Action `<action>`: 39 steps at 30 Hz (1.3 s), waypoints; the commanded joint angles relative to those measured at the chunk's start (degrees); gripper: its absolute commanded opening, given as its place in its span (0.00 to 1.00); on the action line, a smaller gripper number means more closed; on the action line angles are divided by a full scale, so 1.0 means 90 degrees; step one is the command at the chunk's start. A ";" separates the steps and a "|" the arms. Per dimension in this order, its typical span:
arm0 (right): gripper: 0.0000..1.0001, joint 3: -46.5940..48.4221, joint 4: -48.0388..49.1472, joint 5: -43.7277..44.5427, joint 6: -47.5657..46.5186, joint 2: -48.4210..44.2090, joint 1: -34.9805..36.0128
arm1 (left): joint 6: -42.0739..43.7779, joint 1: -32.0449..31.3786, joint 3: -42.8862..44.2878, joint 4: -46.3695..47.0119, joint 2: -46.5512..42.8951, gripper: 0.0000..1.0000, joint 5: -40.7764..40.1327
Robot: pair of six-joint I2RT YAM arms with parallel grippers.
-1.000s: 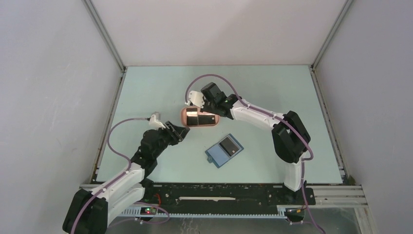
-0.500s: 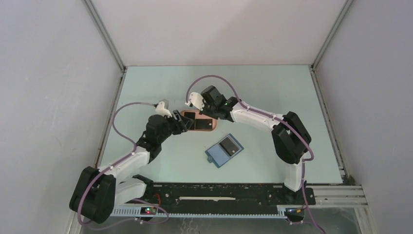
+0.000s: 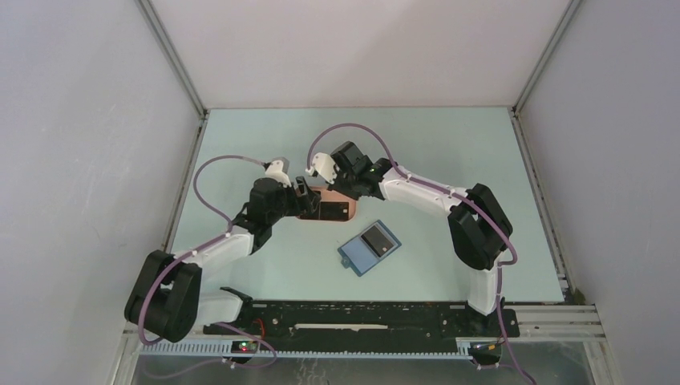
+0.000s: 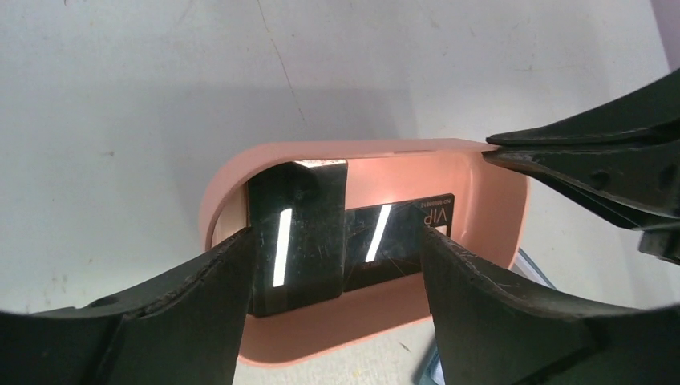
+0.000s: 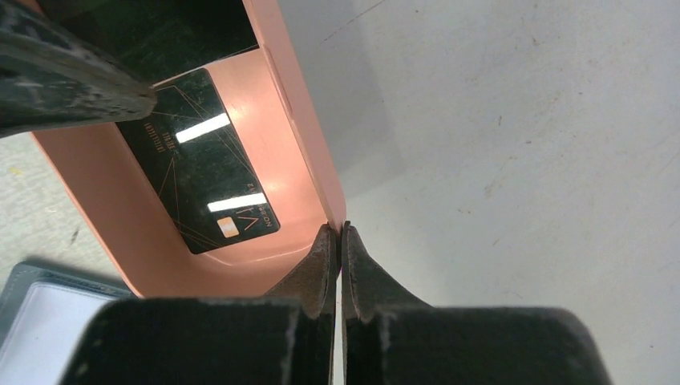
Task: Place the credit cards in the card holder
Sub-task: Pick up the credit card from the storage box.
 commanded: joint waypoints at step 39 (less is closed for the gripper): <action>0.41 0.0791 -0.0579 -0.2554 0.1482 0.0731 -0.0724 | -0.0209 0.0240 -0.0312 -0.1647 -0.1367 0.77 -0.1253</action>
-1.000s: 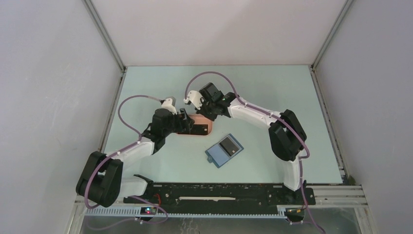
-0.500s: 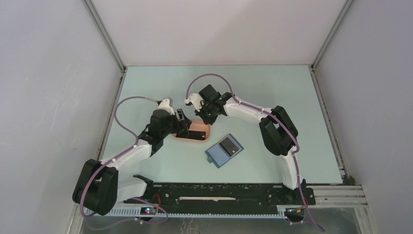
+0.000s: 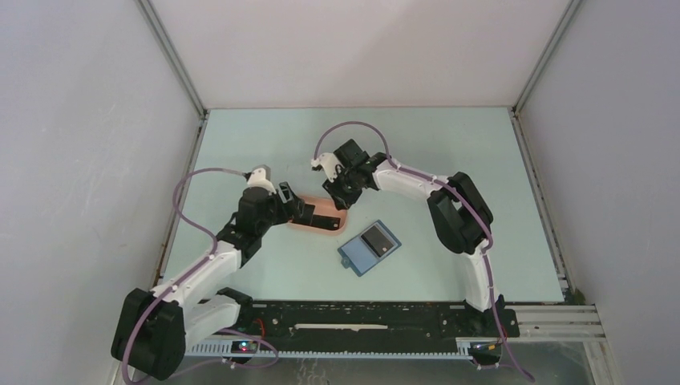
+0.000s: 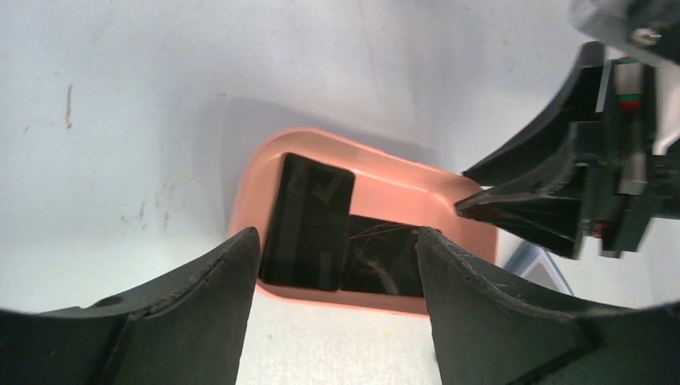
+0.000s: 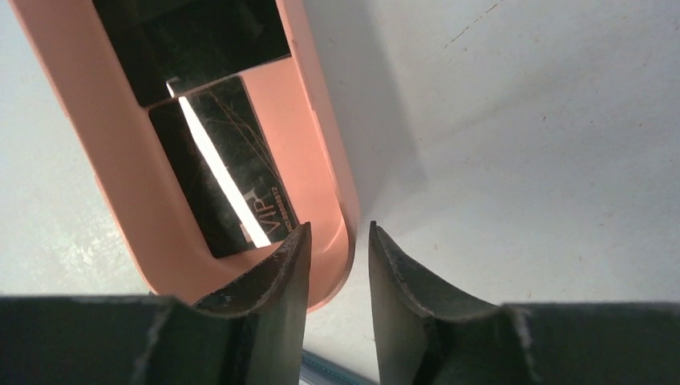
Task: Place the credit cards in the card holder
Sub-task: Pick up the credit card from the storage box.
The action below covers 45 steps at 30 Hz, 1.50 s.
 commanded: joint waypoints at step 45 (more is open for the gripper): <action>0.52 -0.1322 0.1187 -0.1597 0.3856 -0.1763 -0.0947 | -0.2421 0.0092 -0.0078 -0.0259 0.1141 0.00 -0.1119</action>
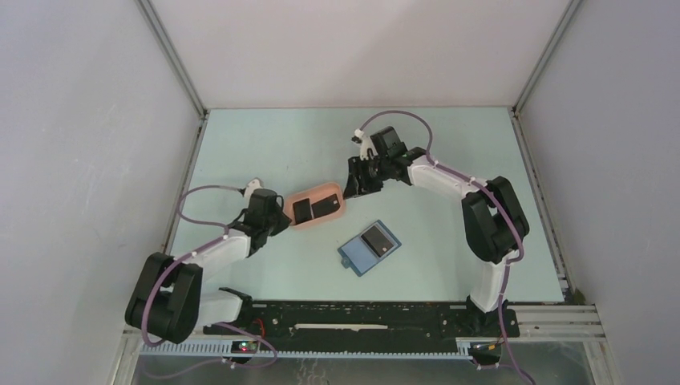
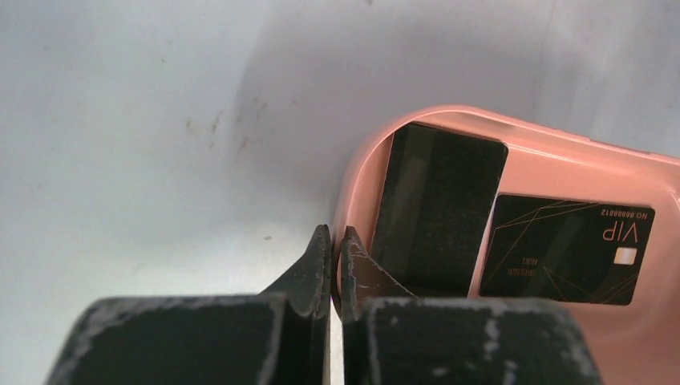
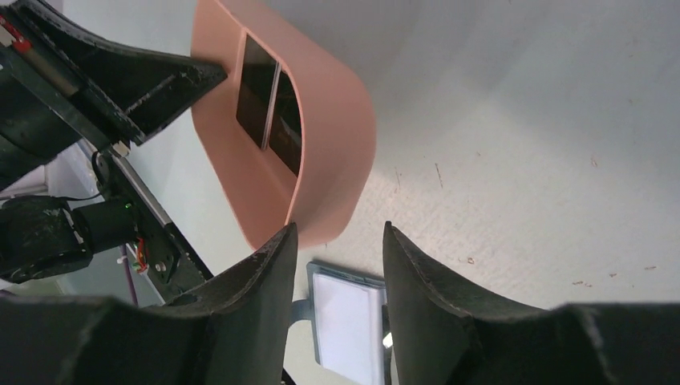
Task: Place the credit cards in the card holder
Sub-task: Pick up the credit card from the storage box.
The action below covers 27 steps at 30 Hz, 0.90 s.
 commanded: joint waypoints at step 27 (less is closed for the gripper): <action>0.46 0.1176 -0.0243 0.3356 -0.1020 0.0249 0.1316 | -0.2602 -0.1405 0.0080 -0.0709 -0.0406 0.00 -0.1910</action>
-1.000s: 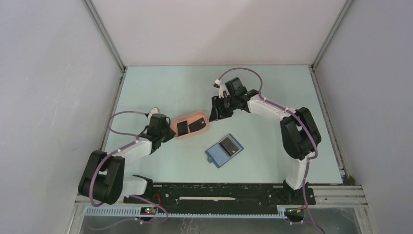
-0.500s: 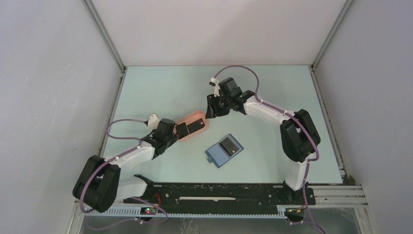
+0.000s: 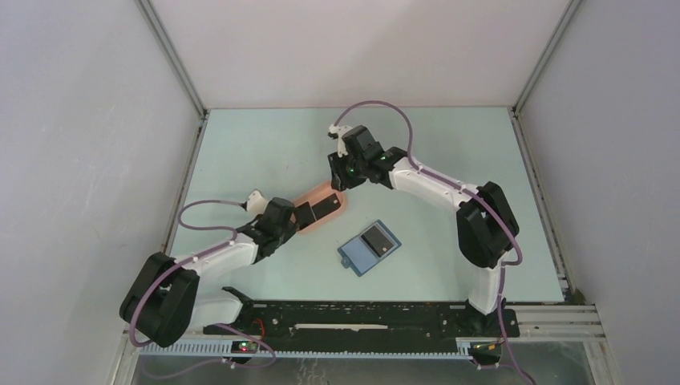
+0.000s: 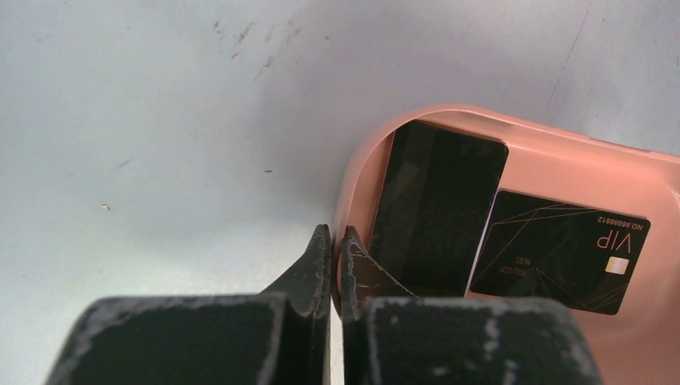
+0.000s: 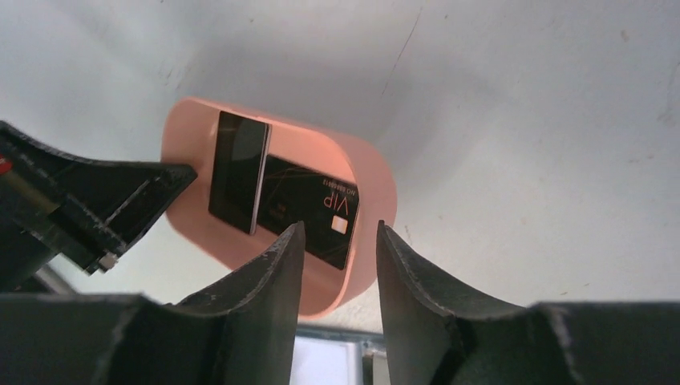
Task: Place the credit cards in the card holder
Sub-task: Pick up the credit card from the storage box.
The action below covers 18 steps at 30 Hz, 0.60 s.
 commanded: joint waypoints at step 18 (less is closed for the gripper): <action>0.22 0.0648 -0.0214 0.2208 -0.1328 0.0730 0.0633 | -0.0297 -0.0132 -0.0133 0.0386 -0.0428 0.01 -0.0318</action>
